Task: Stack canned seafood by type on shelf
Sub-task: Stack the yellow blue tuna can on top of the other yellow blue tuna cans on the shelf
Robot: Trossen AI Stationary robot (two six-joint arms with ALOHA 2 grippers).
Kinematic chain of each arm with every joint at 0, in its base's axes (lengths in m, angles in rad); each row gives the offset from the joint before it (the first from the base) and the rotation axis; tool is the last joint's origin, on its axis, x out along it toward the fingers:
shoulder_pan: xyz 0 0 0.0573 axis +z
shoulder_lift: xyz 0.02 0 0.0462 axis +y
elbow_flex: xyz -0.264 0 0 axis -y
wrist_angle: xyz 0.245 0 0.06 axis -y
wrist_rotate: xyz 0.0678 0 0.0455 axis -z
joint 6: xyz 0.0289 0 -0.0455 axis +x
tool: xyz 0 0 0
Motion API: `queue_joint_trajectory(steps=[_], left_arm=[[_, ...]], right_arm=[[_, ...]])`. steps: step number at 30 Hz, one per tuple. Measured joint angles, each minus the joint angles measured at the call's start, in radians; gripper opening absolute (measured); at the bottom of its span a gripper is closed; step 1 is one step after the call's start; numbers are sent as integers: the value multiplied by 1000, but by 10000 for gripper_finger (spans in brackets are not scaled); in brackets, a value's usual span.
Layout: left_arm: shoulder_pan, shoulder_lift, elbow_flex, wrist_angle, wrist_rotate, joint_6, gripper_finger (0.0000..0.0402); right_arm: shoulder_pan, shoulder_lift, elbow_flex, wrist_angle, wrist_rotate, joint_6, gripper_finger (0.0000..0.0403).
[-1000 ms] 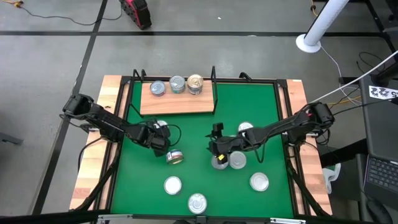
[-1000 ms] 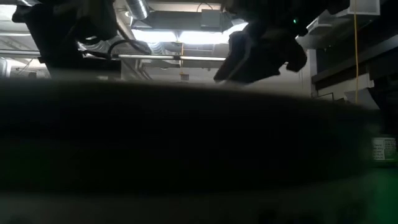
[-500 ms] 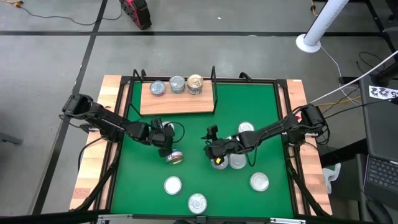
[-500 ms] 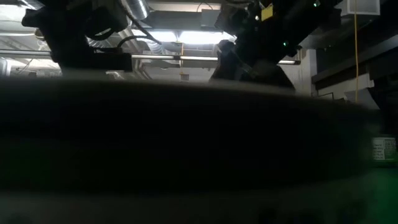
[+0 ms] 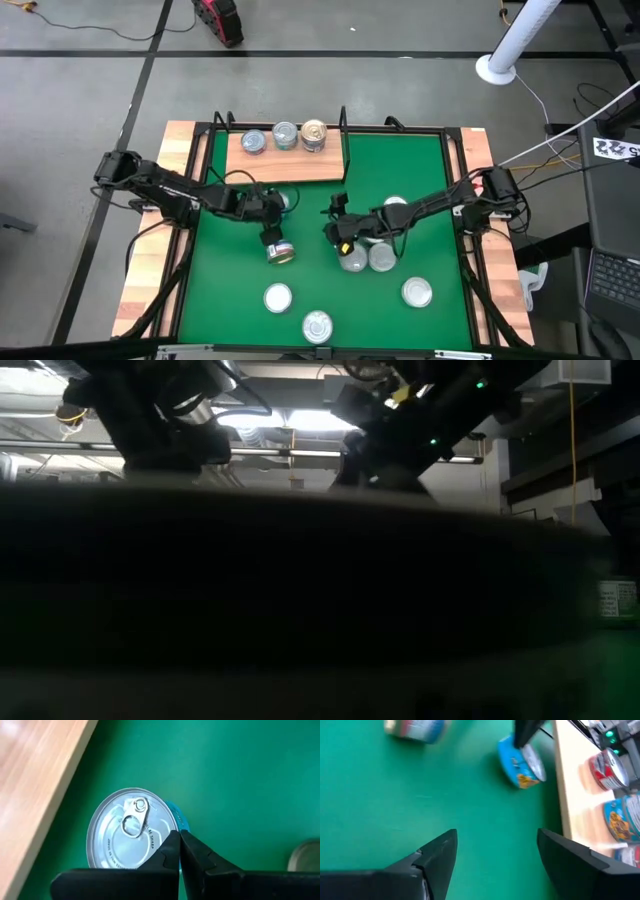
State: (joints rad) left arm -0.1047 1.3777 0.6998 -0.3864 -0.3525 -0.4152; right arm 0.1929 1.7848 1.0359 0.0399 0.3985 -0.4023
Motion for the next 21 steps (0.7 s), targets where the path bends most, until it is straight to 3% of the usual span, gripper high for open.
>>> queue_joint_trajectory(steps=[16, 21], left_arm=[[74, -3, 2, 187, 175, 28, 0], [77, -3, 2, 228, 207, 23, 0]], right_arm=[[-57, 73, 0, 251, -97, -252, 273], [-63, 113, 0, 317, -103, -262, 273]])
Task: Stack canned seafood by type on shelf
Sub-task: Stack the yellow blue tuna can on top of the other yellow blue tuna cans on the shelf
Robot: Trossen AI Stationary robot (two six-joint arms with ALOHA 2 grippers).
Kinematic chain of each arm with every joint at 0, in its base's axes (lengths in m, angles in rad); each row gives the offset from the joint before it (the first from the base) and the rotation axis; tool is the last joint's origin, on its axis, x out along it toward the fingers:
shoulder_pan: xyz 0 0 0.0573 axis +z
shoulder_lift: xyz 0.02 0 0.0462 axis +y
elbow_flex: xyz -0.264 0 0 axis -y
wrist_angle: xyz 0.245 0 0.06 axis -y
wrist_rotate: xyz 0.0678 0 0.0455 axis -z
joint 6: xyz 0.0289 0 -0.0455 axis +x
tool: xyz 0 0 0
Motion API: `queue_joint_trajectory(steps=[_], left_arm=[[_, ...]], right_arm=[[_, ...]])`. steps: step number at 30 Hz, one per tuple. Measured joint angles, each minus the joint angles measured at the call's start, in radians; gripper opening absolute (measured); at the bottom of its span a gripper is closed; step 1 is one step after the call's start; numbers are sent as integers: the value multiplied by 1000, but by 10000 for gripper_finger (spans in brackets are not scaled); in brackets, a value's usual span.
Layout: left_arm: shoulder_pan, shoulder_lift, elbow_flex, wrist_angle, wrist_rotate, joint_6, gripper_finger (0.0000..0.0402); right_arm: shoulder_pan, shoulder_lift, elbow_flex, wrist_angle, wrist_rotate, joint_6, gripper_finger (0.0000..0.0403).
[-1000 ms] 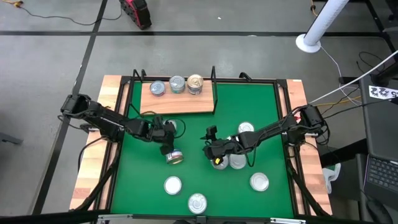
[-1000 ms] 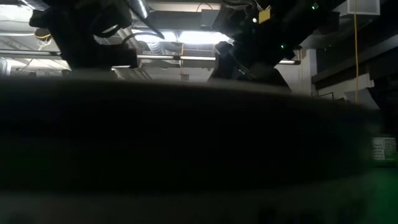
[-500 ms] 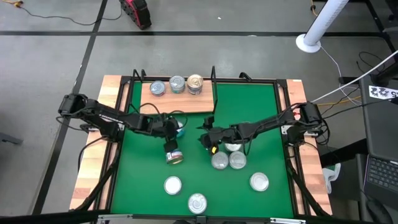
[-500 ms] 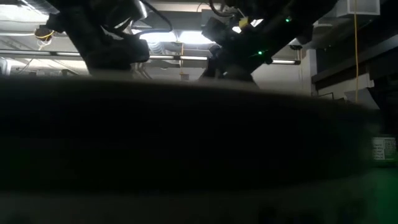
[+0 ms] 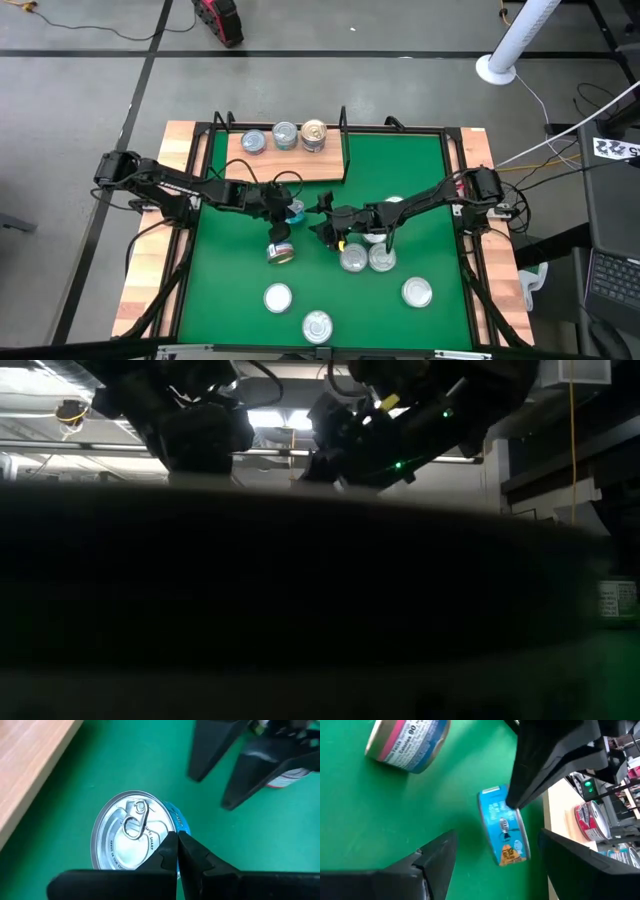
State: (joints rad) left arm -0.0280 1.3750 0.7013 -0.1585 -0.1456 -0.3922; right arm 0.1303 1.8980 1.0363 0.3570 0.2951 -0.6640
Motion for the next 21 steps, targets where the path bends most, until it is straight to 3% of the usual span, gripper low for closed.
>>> queue_joint_trajectory(steps=[18, 21], left_arm=[[-3, 0, 0, 124, 126, 17, 0], [-12, 0, 0, 136, 129, 47, 0]], right_arm=[[-8, 4, 0, 9, -3, 0, 273], [-8, 4, 0, 8, -46, 1, 273]])
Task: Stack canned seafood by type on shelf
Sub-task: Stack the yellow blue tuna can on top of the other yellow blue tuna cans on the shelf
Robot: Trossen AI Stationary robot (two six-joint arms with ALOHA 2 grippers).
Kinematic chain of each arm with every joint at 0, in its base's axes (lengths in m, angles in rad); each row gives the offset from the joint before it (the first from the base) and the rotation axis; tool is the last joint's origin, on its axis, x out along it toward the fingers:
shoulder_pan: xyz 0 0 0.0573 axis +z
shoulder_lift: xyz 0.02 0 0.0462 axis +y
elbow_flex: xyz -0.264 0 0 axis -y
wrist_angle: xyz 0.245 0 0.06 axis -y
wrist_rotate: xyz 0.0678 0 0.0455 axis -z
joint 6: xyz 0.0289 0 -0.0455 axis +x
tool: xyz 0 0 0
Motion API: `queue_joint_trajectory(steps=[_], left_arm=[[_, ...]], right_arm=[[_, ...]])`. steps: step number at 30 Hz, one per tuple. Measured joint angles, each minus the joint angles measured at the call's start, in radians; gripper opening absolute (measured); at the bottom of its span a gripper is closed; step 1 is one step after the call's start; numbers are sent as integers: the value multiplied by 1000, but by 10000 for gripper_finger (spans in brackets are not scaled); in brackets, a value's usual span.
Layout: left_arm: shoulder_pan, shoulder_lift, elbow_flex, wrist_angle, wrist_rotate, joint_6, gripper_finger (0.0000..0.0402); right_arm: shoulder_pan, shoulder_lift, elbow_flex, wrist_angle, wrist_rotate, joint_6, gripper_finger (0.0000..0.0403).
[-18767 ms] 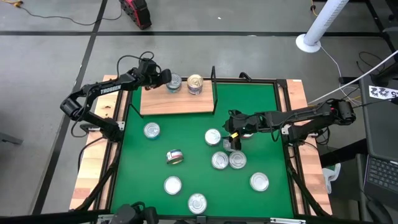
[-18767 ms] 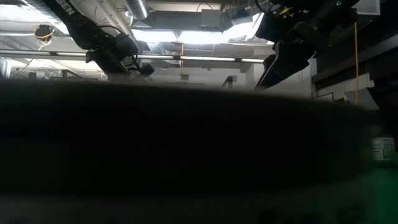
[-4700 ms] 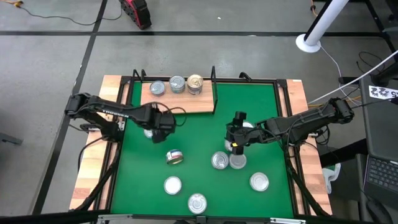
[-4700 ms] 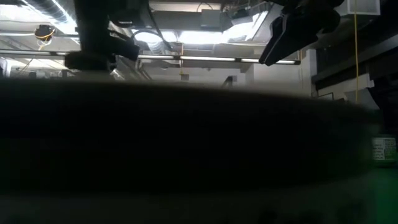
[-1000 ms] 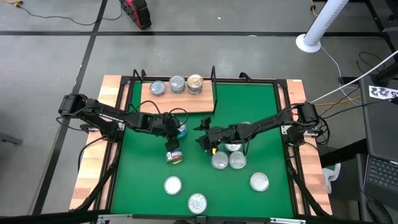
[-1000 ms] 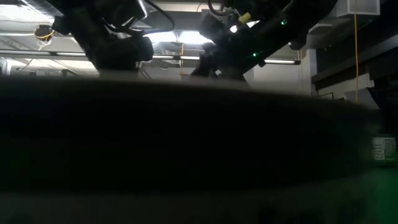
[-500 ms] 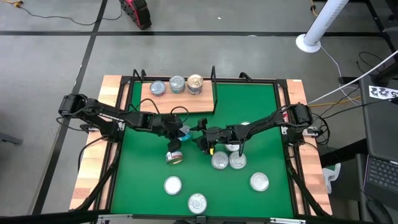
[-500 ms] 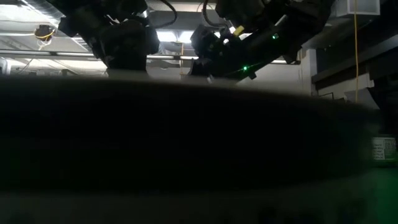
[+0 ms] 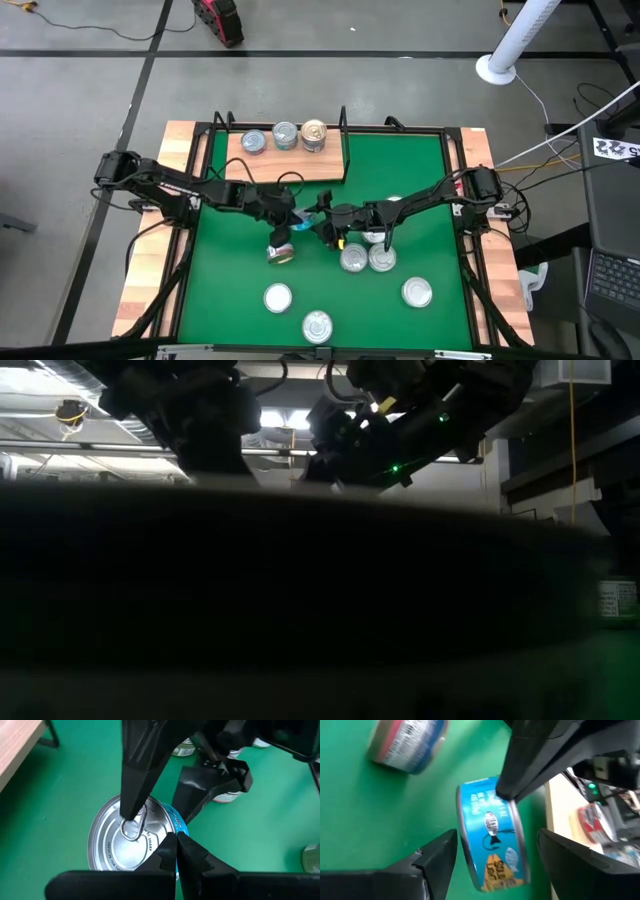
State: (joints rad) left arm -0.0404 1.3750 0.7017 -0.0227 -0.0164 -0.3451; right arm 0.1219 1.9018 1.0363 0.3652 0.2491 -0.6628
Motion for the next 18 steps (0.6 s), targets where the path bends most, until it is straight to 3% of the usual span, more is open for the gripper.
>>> queue_joint_trajectory(steps=[10, 18], left_arm=[[-13, 0, 0, 13, 1, 74, 0], [-13, 0, 0, 13, -1, 155, 0]], right_arm=[[2, 0, 0, -1, -32, 4, 266], [2, -1, 0, -5, -33, 52, 173]])
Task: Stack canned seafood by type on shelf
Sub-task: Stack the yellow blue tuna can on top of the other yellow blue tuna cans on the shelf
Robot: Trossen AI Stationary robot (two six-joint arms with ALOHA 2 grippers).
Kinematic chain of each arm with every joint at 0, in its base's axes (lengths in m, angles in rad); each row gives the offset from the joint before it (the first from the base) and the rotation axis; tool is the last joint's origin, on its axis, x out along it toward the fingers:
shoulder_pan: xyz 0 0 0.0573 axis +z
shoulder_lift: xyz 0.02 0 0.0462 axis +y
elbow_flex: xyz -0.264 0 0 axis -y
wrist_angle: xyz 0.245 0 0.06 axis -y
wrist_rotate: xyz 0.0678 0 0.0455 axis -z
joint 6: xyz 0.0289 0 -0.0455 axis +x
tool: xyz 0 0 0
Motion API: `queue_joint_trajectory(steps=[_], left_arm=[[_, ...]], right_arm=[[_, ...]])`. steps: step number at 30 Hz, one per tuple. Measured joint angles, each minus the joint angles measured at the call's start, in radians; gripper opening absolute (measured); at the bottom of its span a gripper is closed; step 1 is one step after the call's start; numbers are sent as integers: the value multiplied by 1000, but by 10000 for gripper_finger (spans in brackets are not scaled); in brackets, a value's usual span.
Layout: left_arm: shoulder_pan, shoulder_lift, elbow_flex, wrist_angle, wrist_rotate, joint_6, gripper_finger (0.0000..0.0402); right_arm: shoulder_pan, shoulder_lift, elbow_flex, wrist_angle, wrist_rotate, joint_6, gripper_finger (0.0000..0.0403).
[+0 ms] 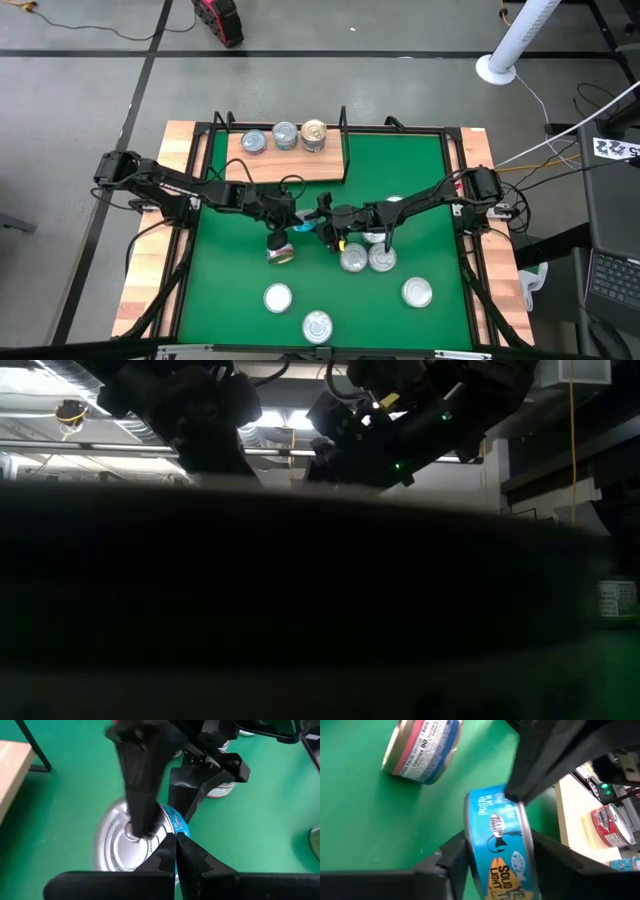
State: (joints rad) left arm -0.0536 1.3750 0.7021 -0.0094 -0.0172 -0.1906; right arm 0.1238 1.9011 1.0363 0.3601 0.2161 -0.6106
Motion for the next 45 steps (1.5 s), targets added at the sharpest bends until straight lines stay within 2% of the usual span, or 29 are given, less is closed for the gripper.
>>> queue_joint_trajectory(steps=[4, 8, 16, 20, 25, 36, 45], left_arm=[[-1, 0, 0, 2, -13, 25, 0], [1, 0, 0, 1, -47, 18, 19], [2, 0, 0, 1, -128, 59, 129], [2, 0, 0, 0, -128, 125, 178], [2, 0, 0, 0, -128, 168, 216], [2, 0, 0, -9, -132, 319, 230], [2, 0, 0, -51, -152, 332, 230]], right_arm=[[1, 0, 0, -2, 0, 0, 128], [0, 0, 0, -2, 4, 25, 128], [-2, 0, 0, -24, 4, 244, 156], [-2, 0, 0, -29, 9, 345, 148], [-2, 0, 0, -21, 58, 438, 135], [-2, 0, 0, -8, 62, 568, 150], [-2, 0, 0, 67, 61, 582, 151]])
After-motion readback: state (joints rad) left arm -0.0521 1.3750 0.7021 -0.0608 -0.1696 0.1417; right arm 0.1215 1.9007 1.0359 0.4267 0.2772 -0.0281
